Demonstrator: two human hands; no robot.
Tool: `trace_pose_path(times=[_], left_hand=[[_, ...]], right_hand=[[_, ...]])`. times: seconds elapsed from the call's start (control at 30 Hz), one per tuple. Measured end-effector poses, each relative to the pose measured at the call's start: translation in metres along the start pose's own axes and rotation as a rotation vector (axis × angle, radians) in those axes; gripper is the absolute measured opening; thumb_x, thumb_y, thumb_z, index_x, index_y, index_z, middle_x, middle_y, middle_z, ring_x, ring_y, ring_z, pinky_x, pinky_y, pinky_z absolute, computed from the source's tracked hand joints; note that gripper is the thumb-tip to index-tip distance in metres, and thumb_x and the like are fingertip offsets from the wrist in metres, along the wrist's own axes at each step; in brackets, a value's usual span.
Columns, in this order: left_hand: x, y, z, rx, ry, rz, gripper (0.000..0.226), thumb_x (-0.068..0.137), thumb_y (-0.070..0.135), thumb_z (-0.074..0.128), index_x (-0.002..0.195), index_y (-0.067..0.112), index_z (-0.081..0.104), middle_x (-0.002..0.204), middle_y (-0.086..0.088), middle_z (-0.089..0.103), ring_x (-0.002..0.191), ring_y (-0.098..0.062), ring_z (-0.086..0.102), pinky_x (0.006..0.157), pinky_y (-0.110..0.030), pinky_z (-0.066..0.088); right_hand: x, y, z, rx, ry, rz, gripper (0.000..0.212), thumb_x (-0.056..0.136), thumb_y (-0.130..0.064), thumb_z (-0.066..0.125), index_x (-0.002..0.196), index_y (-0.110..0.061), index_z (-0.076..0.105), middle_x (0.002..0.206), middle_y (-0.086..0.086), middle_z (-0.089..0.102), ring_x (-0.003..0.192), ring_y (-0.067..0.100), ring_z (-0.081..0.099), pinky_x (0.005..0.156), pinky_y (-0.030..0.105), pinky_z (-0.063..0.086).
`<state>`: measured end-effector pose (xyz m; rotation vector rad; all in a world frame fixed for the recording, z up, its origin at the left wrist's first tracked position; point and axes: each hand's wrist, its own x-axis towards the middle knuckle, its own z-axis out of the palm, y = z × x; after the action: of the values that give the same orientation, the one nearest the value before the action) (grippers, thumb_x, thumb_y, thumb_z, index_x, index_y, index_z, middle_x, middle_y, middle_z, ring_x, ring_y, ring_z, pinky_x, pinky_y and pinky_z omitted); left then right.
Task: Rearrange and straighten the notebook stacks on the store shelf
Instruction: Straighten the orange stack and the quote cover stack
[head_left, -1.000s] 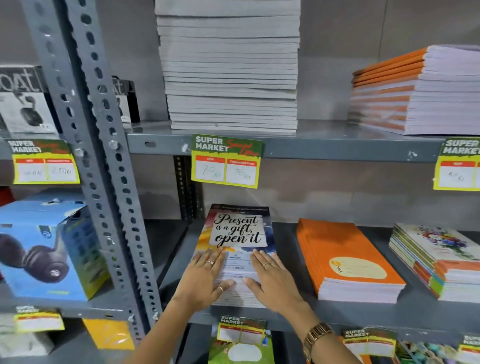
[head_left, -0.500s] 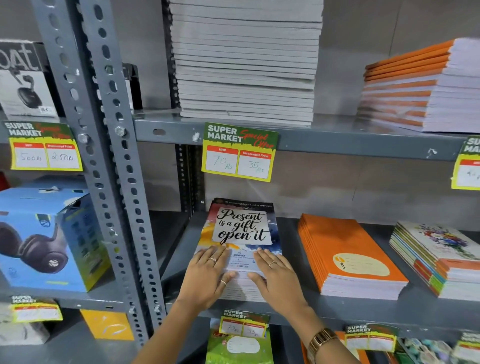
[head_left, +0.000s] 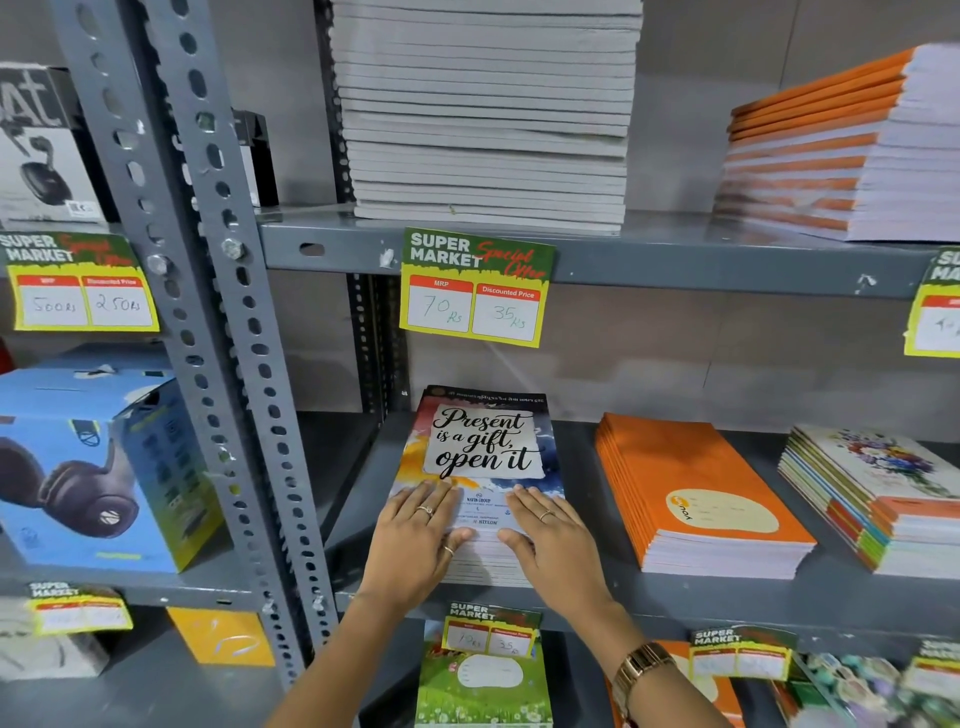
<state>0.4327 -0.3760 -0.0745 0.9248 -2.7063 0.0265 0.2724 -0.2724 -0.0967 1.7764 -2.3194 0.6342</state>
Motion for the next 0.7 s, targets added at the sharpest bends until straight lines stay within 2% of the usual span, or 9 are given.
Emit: trace_pose_path(times=[0.13, 0.2, 0.27, 0.3, 0.37, 0.43, 0.7], left_hand=[[-0.0008, 0.0012, -0.0027, -0.024, 0.004, -0.009, 0.081, 0.096, 0.053, 0.0, 0.115, 0.014, 0.069, 0.114, -0.003, 0.073, 0.107, -0.022, 0.068, 0.09, -0.041, 0.055], [-0.001, 0.0015, -0.003, -0.023, 0.004, -0.011, 0.082, 0.096, 0.053, 0.0, 0.114, 0.014, 0.069, 0.113, -0.003, 0.073, 0.106, -0.022, 0.069, 0.09, -0.041, 0.056], [-0.001, 0.0017, -0.0029, -0.021, 0.011, -0.01, 0.082, 0.096, 0.053, 0.0, 0.113, 0.014, 0.07, 0.112, -0.002, 0.074, 0.105, -0.022, 0.069, 0.089, -0.04, 0.056], [-0.0009, 0.0018, -0.0028, -0.022, 0.009, -0.01, 0.082, 0.097, 0.053, -0.001, 0.112, 0.014, 0.07, 0.112, -0.002, 0.074, 0.105, -0.022, 0.069, 0.089, -0.04, 0.056], [-0.0007, 0.002, -0.003, -0.023, 0.007, -0.011, 0.082, 0.097, 0.052, -0.001, 0.112, 0.014, 0.07, 0.112, -0.002, 0.074, 0.105, -0.022, 0.069, 0.088, -0.041, 0.056], [-0.0009, 0.0022, -0.0028, -0.022, 0.008, -0.008, 0.082, 0.097, 0.052, -0.001, 0.112, 0.015, 0.07, 0.112, -0.002, 0.074, 0.105, -0.022, 0.069, 0.089, -0.041, 0.056], [-0.0017, 0.0041, -0.0041, -0.034, 0.003, -0.026, 0.081, 0.096, 0.054, 0.0, 0.114, 0.013, 0.069, 0.114, -0.003, 0.073, 0.107, -0.023, 0.068, 0.09, -0.043, 0.054]], right_hand=[[-0.0001, -0.0004, -0.001, 0.007, 0.005, -0.01, 0.052, 0.098, -0.043, 0.038, 0.144, -0.02, 0.034, 0.153, -0.003, 0.035, 0.144, 0.012, 0.026, 0.119, 0.026, 0.006], [-0.0024, -0.0038, -0.0039, -0.014, 0.046, -0.015, 0.049, 0.095, -0.039, 0.05, 0.137, -0.015, 0.047, 0.144, 0.003, 0.048, 0.137, 0.018, 0.042, 0.118, 0.034, 0.022], [-0.0043, -0.0063, -0.0052, -0.073, 0.112, -0.019, 0.044, 0.085, -0.033, 0.067, 0.122, -0.009, 0.064, 0.126, 0.007, 0.065, 0.118, 0.023, 0.062, 0.103, 0.044, 0.044], [-0.005, -0.0071, -0.005, -0.089, 0.133, -0.016, 0.043, 0.082, -0.032, 0.07, 0.118, -0.009, 0.067, 0.121, 0.007, 0.068, 0.113, 0.024, 0.065, 0.098, 0.046, 0.048], [-0.0049, -0.0078, -0.0053, -0.083, 0.13, -0.018, 0.043, 0.085, -0.032, 0.067, 0.121, -0.009, 0.064, 0.124, 0.008, 0.066, 0.117, 0.024, 0.062, 0.102, 0.046, 0.044], [-0.0044, -0.0069, -0.0047, -0.046, 0.111, -0.009, 0.046, 0.091, -0.034, 0.058, 0.13, -0.01, 0.056, 0.134, 0.006, 0.058, 0.128, 0.023, 0.053, 0.111, 0.043, 0.034], [-0.0018, -0.0024, -0.0049, 0.001, -0.011, -0.007, 0.053, 0.098, -0.043, 0.038, 0.145, -0.019, 0.033, 0.153, -0.002, 0.035, 0.144, 0.012, 0.026, 0.121, 0.028, 0.009]])
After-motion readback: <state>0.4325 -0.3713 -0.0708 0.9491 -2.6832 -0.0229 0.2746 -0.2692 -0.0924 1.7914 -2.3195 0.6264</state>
